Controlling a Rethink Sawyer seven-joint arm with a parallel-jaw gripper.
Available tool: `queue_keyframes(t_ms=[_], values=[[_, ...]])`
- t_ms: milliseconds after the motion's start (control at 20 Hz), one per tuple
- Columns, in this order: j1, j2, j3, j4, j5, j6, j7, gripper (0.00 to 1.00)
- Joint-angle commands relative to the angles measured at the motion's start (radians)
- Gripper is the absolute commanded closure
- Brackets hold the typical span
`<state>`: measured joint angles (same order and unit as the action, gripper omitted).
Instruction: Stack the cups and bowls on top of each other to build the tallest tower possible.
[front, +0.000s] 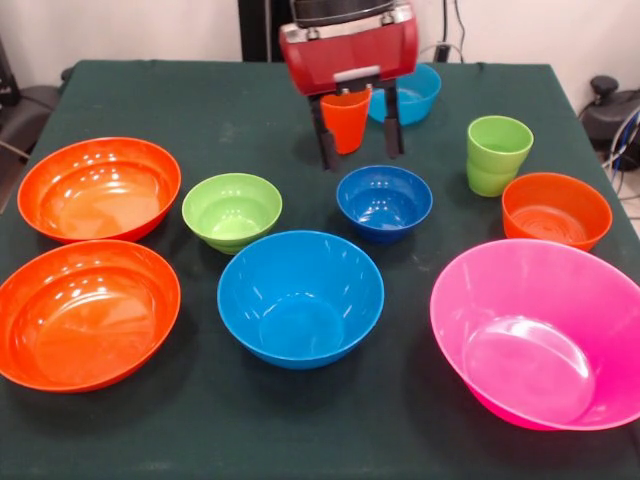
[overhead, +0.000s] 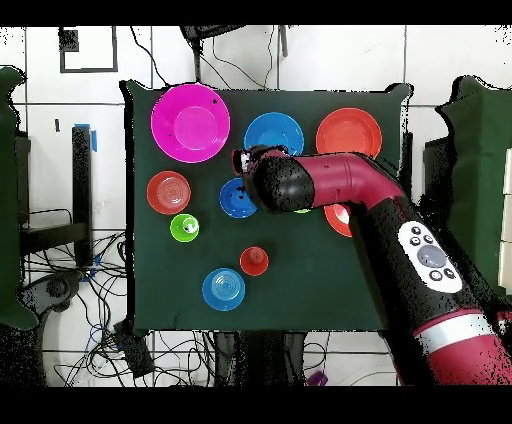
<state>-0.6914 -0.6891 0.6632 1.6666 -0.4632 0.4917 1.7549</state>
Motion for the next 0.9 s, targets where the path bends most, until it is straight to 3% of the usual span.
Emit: queue_keyframes(t_ms=[50,650,900], values=[[0.066,0.058,0.044,-0.093,-0.016,0.130,-0.126,0.00],[0.140,0.075,0.036,-0.216,-0.009,0.222,-0.127,0.00],[0.151,0.075,0.031,-0.224,-0.012,0.222,-0.115,0.00]])
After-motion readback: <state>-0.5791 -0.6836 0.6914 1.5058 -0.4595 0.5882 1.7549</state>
